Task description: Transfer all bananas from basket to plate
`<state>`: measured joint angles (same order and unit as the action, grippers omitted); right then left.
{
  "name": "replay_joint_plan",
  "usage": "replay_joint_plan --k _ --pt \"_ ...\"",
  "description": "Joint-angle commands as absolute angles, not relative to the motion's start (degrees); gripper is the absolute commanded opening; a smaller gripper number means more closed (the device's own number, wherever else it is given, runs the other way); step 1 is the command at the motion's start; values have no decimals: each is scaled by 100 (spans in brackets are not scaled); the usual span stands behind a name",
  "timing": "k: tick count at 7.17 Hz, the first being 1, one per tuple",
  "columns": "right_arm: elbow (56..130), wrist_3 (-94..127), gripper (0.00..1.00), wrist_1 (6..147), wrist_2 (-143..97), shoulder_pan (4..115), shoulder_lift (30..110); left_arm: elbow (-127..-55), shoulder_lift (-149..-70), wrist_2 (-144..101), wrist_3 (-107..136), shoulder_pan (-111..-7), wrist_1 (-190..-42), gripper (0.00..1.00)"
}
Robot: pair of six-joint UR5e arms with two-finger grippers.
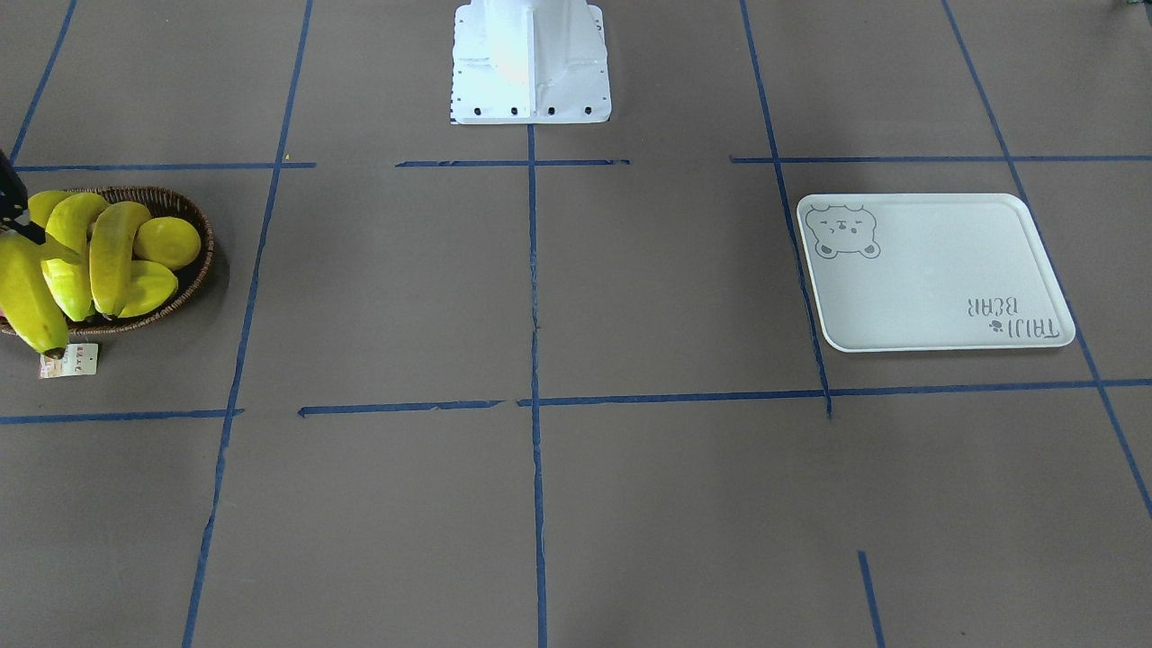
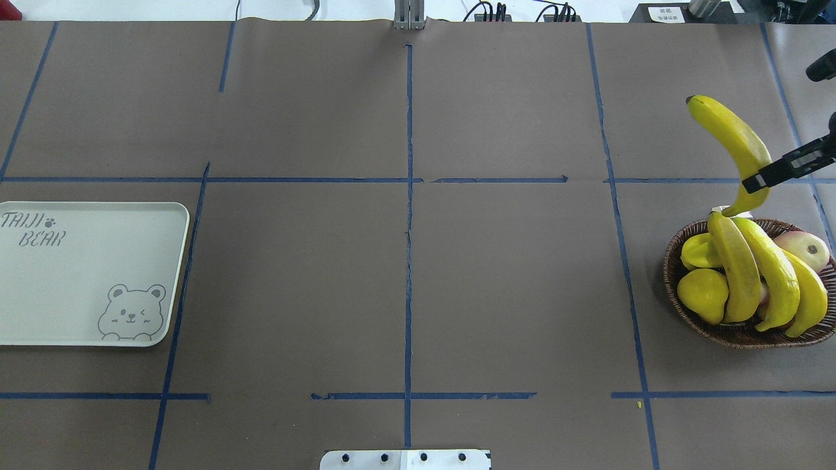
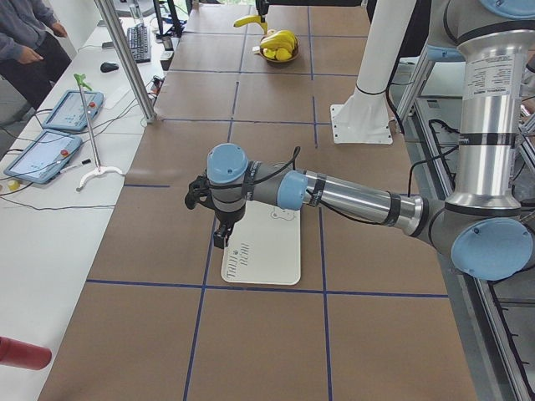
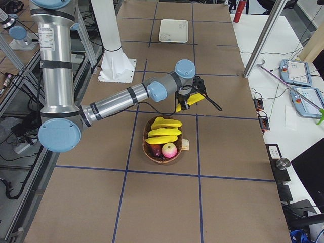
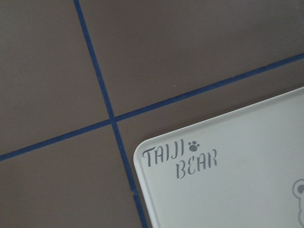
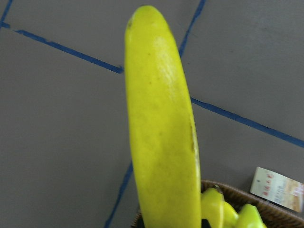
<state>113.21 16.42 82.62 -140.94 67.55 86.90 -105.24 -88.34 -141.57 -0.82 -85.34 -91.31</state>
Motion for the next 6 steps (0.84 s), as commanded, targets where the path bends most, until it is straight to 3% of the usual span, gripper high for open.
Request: replay_joint_plan --k 1,6 --pt "11382 2912 2 8201 -14124 6076 7958 -10616 -8859 -14423 1119 -7940 -10066 100" --pt "10996 6217 2 4980 -12378 4169 7753 -10600 -9253 -14520 4924 -6814 -12521 100"
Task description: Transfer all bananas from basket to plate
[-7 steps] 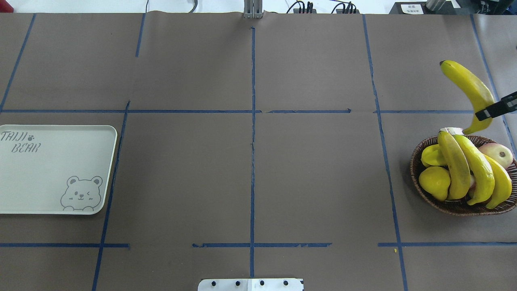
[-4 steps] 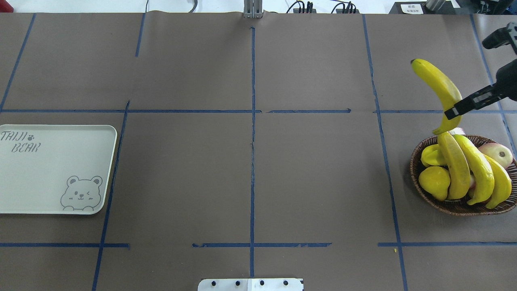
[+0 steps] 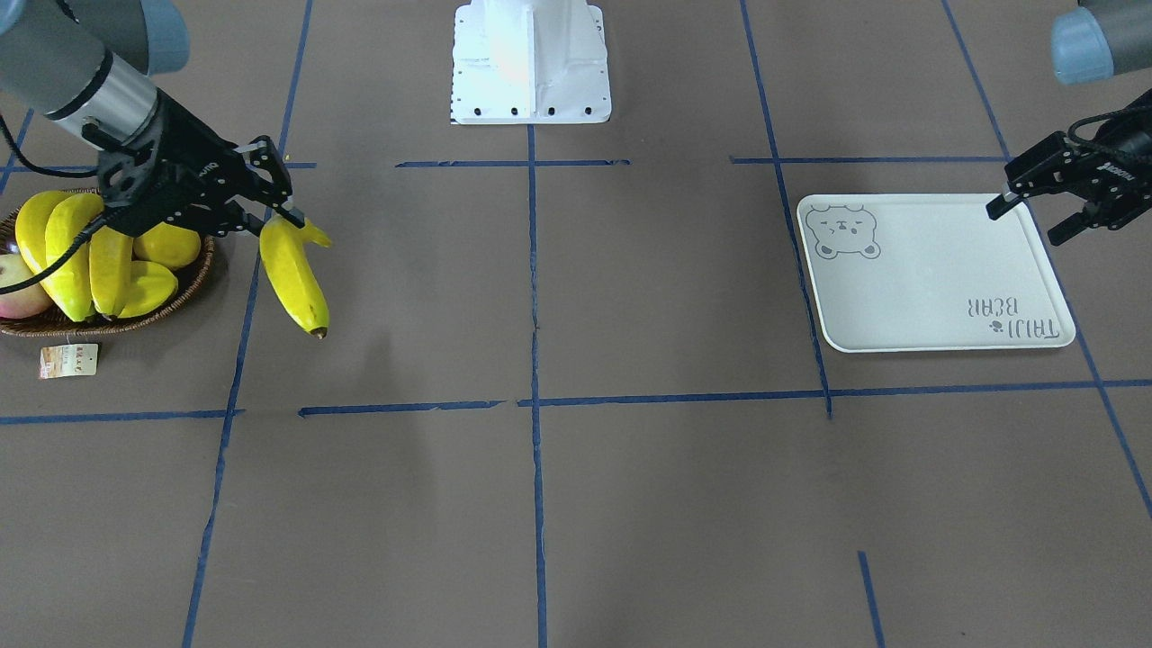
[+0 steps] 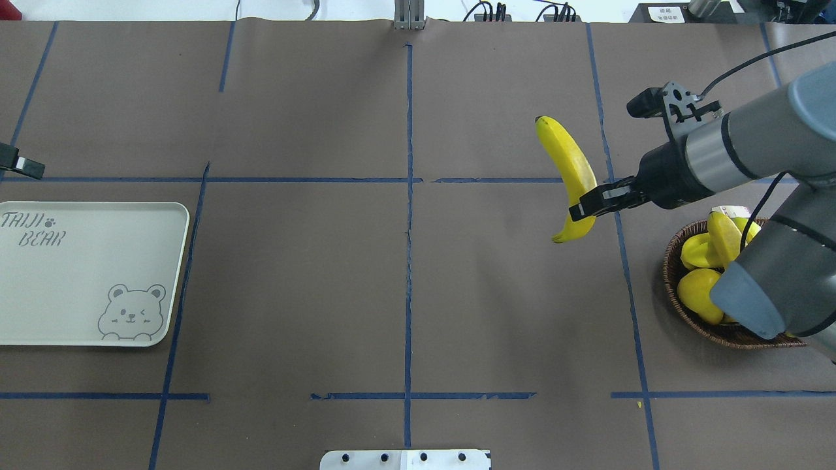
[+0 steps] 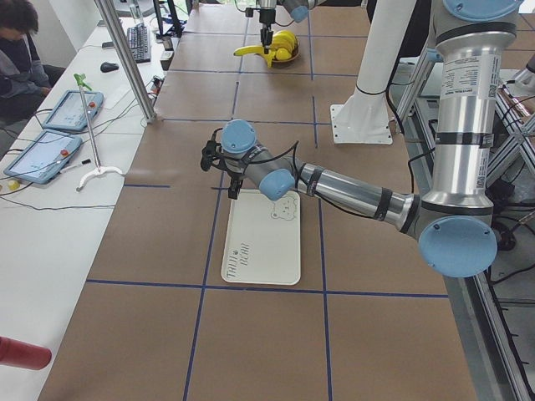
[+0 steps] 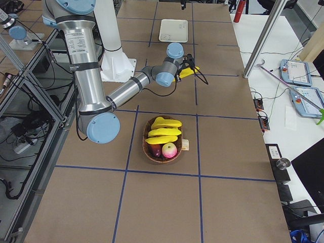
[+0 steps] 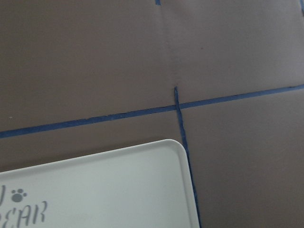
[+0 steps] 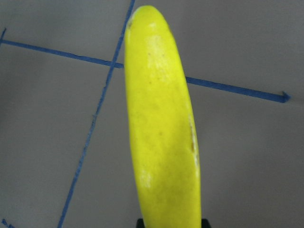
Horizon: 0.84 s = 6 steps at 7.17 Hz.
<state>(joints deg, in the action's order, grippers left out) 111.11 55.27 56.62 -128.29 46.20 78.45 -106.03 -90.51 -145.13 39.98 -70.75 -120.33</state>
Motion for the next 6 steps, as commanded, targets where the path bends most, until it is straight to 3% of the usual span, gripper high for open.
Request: replay_joint_plan --k 1,6 --pt "10795 6788 2 4609 -12114 3896 7508 -10608 -9646 -14520 5905 -6698 -12690 99" --pt "10336 7487 2 3938 -10698 2700 6672 -10582 -11142 -13793 8452 -5197 -13025 100"
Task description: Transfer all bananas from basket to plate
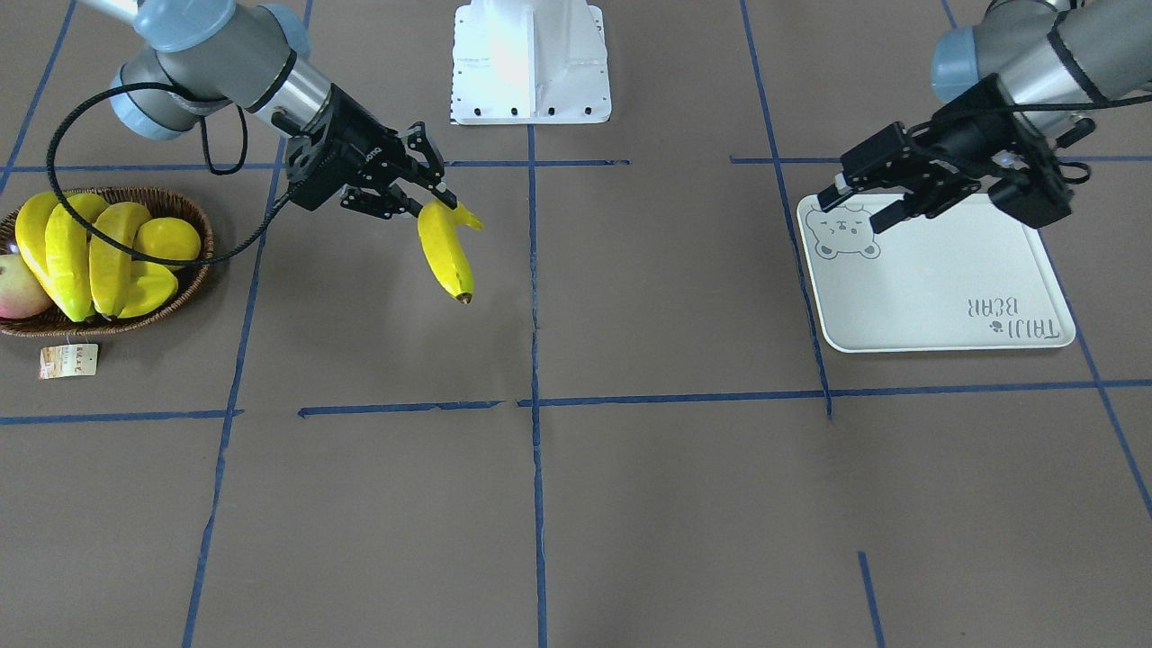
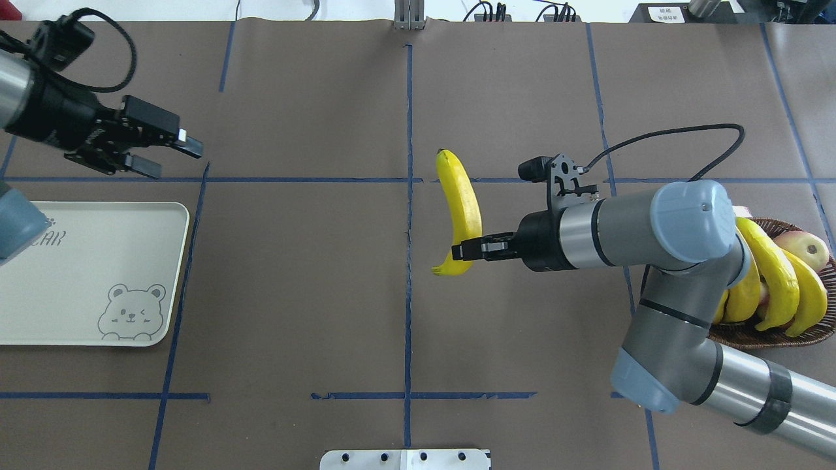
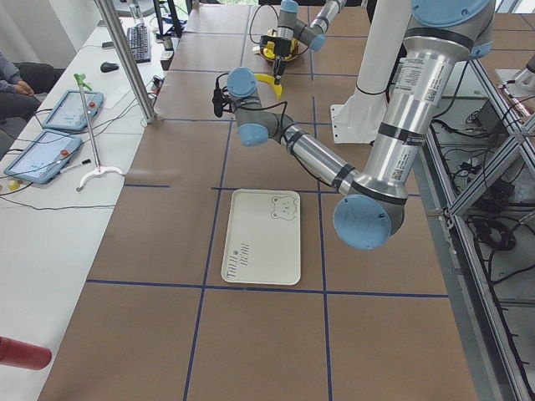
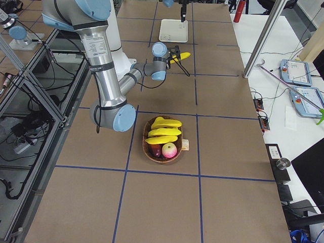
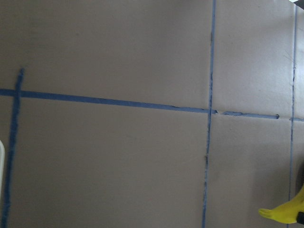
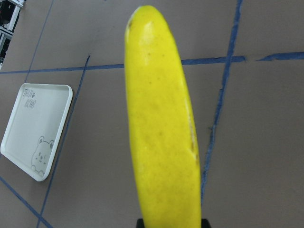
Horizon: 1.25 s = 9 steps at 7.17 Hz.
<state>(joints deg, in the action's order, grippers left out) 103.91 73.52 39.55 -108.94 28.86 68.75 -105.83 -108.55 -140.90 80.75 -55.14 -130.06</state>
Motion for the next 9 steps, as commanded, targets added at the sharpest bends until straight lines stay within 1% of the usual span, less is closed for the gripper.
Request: replay_joint_plan --k 1,4,6,9 --pt "10327 7523 2 3955 -10470 2568 6540 -10582 -11336 -13433 8577 -4838 -13025 100" --pt "10179 7953 1 4060 -10022 2242 6058 -10538 -11698 -12526 8912 -4106 -13025 99" --pt "10151 8068 1 4647 -9853 2136 5645 -10468 -11751 -12489 8912 -4078 -13025 99" --pt "10151 8068 2 4641 -9730 2031 5599 -10415 -11795 -12191 8895 -3815 -13017 99"
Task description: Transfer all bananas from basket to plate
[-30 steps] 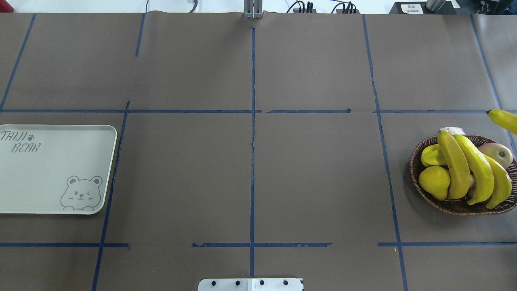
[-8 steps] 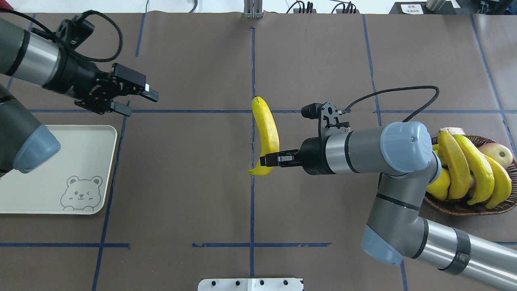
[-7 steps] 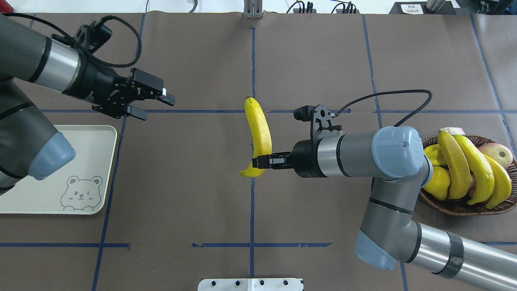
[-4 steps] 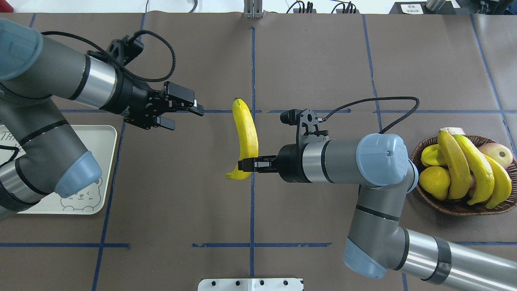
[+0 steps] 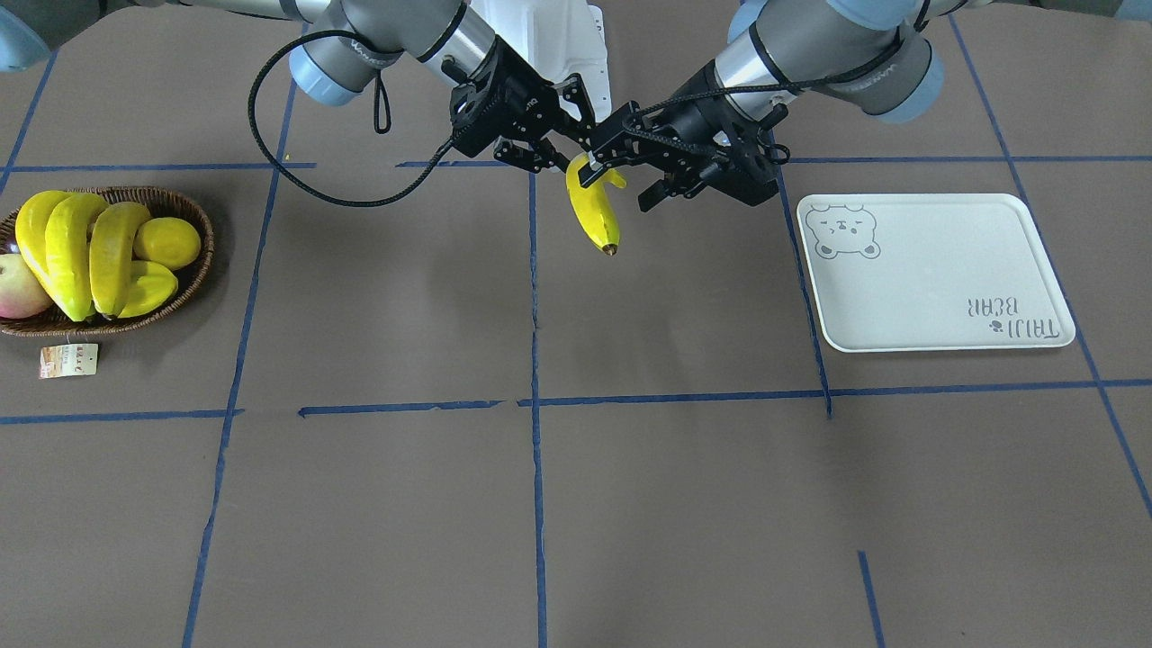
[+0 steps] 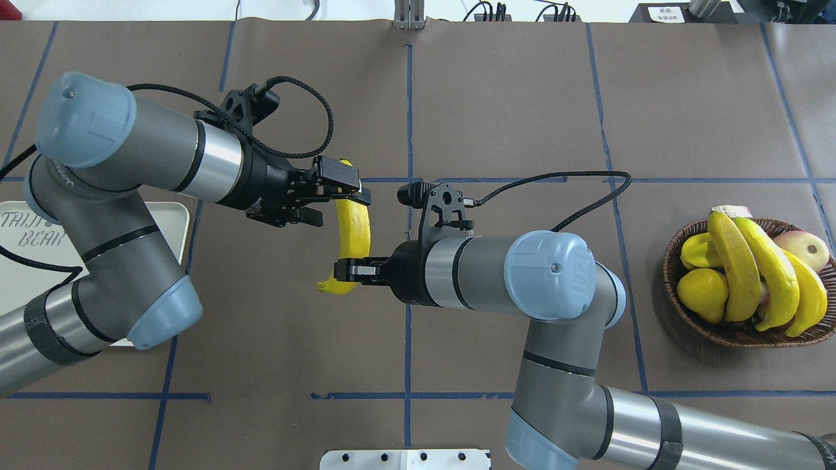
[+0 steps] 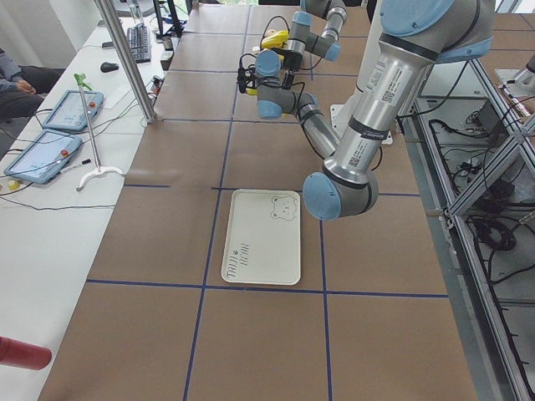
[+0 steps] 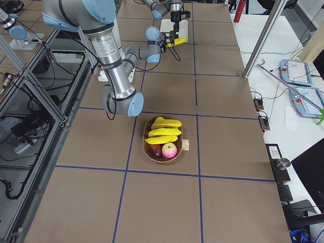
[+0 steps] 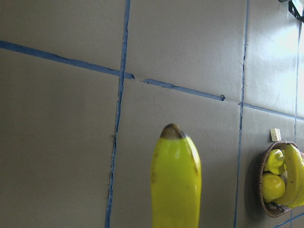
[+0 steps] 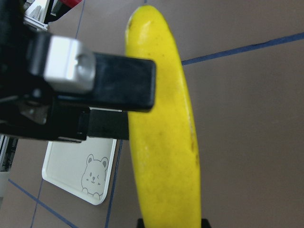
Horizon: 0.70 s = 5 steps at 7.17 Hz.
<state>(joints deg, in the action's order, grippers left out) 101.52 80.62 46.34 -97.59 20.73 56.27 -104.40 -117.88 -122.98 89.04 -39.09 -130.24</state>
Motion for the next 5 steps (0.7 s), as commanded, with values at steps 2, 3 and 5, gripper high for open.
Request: replay_joint_plan --k 2,3,5 --pt "10160 8068 2 4649 -9730 2030 5538 -10424 -11795 -12199 8903 -3814 -13008 74" --pt "10160 8068 2 4641 -9729 2030 5528 -10424 -11795 -12199 8903 -3814 -13008 57" --pt "10160 8060 5 4632 -9738 2030 5537 -10441 -11786 -12199 8903 -3823 -13017 14"
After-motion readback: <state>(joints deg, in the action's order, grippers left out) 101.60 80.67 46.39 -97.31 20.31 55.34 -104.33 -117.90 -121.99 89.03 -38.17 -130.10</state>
